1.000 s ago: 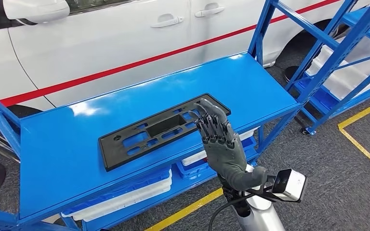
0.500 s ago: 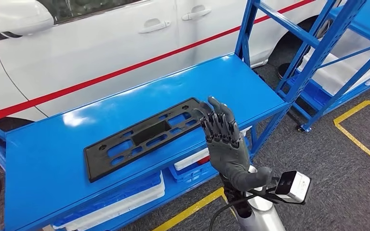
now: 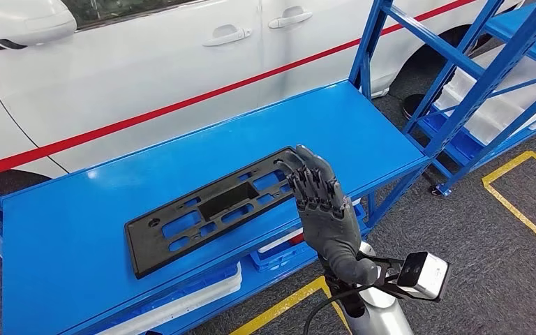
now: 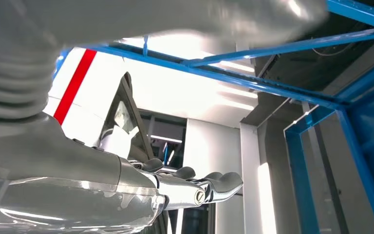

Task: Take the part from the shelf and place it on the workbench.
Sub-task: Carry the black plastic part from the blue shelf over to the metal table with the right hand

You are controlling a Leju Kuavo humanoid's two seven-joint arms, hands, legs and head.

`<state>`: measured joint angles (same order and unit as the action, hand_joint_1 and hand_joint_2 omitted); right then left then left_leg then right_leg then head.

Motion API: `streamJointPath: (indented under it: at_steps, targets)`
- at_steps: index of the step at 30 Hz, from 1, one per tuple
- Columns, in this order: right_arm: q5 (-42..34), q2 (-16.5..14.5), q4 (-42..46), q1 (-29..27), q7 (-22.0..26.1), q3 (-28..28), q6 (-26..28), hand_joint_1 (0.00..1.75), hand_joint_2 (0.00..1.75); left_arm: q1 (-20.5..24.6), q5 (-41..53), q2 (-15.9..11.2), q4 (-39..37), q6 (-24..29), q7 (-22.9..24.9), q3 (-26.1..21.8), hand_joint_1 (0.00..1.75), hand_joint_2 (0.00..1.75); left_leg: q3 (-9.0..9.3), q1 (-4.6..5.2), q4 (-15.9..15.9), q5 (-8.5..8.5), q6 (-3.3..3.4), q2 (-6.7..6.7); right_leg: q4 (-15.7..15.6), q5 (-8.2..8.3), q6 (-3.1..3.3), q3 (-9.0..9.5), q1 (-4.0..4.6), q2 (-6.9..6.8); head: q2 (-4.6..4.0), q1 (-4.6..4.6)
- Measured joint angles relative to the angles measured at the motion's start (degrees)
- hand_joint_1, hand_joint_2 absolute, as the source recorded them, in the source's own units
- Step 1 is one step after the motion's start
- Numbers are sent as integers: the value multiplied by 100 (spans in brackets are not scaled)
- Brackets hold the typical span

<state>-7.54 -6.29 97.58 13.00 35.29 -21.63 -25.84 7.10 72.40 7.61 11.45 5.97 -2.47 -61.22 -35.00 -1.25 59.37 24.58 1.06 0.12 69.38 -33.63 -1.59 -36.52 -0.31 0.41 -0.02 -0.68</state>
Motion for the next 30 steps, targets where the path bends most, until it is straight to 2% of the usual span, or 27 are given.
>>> streamJointPath:
  at_steps: [1, 2, 3, 4, 5, 7, 8, 10, 12, 14, 16, 17, 18, 19, 20, 21, 23, 24, 26, 27, 28, 30]
  targets:
    - [1, 2, -4, -5, -1, -1, 3, 0, 175, 1, -1, 0, 0, 8, -4, 0, 0, 0, 2, 0, 0, 7, 4, 3, 346, -97, -18, -216, -14, -5, 0, 1]
    - [5, 5, -8, -9, -6, -1, 14, 0, 131, 0, -1, 0, 0, 16, -6, 0, 0, 0, 7, 0, 1, 15, 5, 6, 540, -97, -27, -362, -26, -8, 0, 1]
    - [15, 7, -10, -10, -14, 0, 31, 0, 87, -2, -1, 0, 0, 21, -7, 0, 0, 0, 17, 0, 1, 22, 1, 7, 518, 16, -26, -401, -35, -10, 0, 1]
    - [25, 8, -12, -9, -29, 0, 55, 0, 44, -2, -1, 1, 0, 23, -8, 0, 0, 0, 34, 0, 0, 31, -6, 5, 270, 224, -14, -318, -41, -12, 0, 2]
    - [35, 9, -12, -6, -48, 0, 81, 0, 0, -1, -1, 2, 0, 24, -9, 0, 0, 0, 54, 0, -1, 40, -15, 2, -133, 471, 7, -147, -42, -19, 1, 2]
    - [38, 9, -12, 4, -76, 0, 109, 0, 0, 2, -1, 8, 0, 23, -13, 0, 0, 0, 78, 10, -8, 55, -54, -4, -846, 769, 64, 163, -13, -38, 1, 1]
    - [35, 9, -12, 6, -82, -1, 110, 0, 0, 2, -1, 10, 0, 24, -14, 0, 0, 0, 81, 14, -14, 57, -82, -3, -1024, 813, 89, 233, 6, -42, 1, -2]
    - [31, 9, -12, 7, -86, 1, 110, 0, 0, 4, -1, 12, -1, 26, -15, 0, 0, 0, 90, 14, -42, 50, -152, 4, -1086, 810, 137, 239, 37, -27, 0, -4]
    - [29, 9, -12, 5, -88, 2, 111, 0, 0, 7, -3, 12, -1, 28, -15, 0, 0, 0, 83, 7, 18, 110, -207, 10, -1152, 842, 209, 279, 19, -21, 0, -8]
    - [45, 9, -20, 6, -89, 3, 130, 0, 0, 4, -11, 11, 0, 30, -16, -3, 0, 0, -99, 4, 460, 384, -231, 6, -1210, 867, 279, 325, 5, -31, 1, -14]
    - [107, 9, -50, 8, -84, 0, 190, 0, 0, -18, -28, 12, -1, 30, -17, -13, 0, 0, -452, 6, 1221, 735, -246, 3, -1209, 857, 316, 332, 29, -50, 1, -16]
    - [144, 9, -73, 7, -78, -4, 222, 0, 0, -36, -36, 13, -2, 31, -17, -19, 0, 0, -583, 5, 1488, 805, -254, 3, -1202, 849, 327, 334, 40, -61, 0, -14]
    - [177, 10, -95, 8, -70, -10, 247, 0, 0, -54, -39, 14, -2, 33, -17, -25, 0, 0, -622, 5, 1553, 762, -259, 5, -1190, 838, 333, 338, 49, -77, 0, -14]
    - [198, 10, -112, 8, -64, -16, 264, 0, 0, -67, -42, 15, -2, 36, -18, -30, 0, 0, -553, 5, 1395, 619, -258, 12, -1173, 823, 332, 345, 53, -92, 0, -14]
    - [216, 11, -125, 9, -57, -21, 278, 0, 0, -73, -44, 15, -1, 38, -20, -36, 0, 0, -389, 5, 1042, 412, -249, 41, -1148, 799, 324, 354, 55, -115, 0, -14]
    - [233, 11, -132, 10, -51, -25, 294, 0, 0, -72, -48, 15, -1, 40, -27, -44, 0, 0, -205, 17, 653, 257, -229, 127, -1114, 768, 303, 356, 64, -143, 0, -14]
    - [275, 12, -141, 12, -35, -31, 328, 0, 0, -66, -54, 15, -1, 40, -60, -62, 0, 0, 22, 41, 146, 101, -161, 227, -1040, 710, 255, 344, 93, -200, 0, -6]
    - [300, 13, -144, 11, -25, -37, 346, 0, 0, -68, -56, 15, -1, 40, -80, -68, 0, 0, 40, 57, 84, 113, -126, 236, -1021, 694, 232, 338, 107, -228, 0, -1]
    - [345, 14, -144, 10, -8, -52, 379, 0, 0, -81, -56, 15, -1, 39, -107, -75, 0, 0, 35, 54, 63, 87, -69, 136, -1014, 673, 190, 346, 107, -288, 0, 4]
    - [359, 15, -143, 11, 1, -58, 396, 0, 0, -83, -55, 15, -1, 39, -114, -76, 0, 0, 42, 44, 42, 73, -40, 97, -972, 627, 156, 340, 97, -276, 0, 11]
    - [367, 17, -142, 12, 10, -62, 408, 0, 0, -80, -55, 15, -1, 38, -117, -76, 0, 0, 49, 30, 20, 56, -11, 59, -843, 528, 117, 291, 80, -238, 0, 24]
    - [373, 25, -144, 6, 24, -64, 421, 0, 0, -70, -54, 15, 0, 37, -119, -76, 0, 0, 50, 14, -5, 35, 22, -19, -247, 188, 40, 16, 36, -125, 0, 56]
